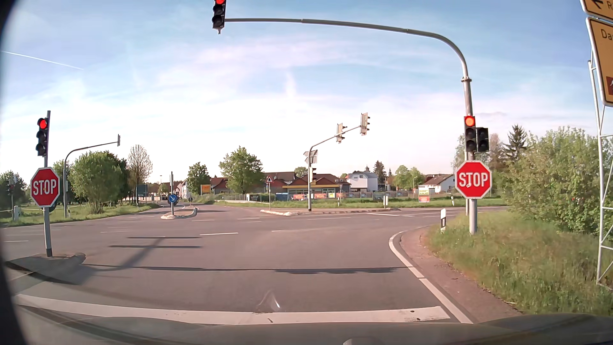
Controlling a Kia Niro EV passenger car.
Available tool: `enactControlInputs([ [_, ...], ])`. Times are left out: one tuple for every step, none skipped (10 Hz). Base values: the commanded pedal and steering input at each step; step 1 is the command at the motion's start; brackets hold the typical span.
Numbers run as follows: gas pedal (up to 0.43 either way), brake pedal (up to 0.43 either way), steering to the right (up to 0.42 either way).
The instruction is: Follow the waypoints while adhering to traffic rules and regulations
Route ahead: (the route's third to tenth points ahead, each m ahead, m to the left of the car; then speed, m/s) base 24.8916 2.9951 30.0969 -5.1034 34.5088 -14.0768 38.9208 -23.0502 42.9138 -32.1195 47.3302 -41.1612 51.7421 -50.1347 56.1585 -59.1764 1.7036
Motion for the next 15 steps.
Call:
enactControlInputs([
  [0.0, 0.226, -0.005],
  [0.0, 0.226, -0.005],
  [0.0, 0.226, -0.005],
  [0.0, 0.226, -0.004],
  [0.0, 0.226, -0.004],
  [0.0, 0.226, -0.005],
  [0.0, 0.226, -0.004],
  [0.0, 0.226, -0.004],
  [0.0, 0.226, -0.004],
  [0.0, 0.226, -0.005],
  [0.0, 0.226, -0.005],
  [0.0, 0.226, -0.005],
  [0.0, 0.226, -0.005],
  [0.0, 0.226, -0.004],
  [0.0, 0.226, -0.005],
])
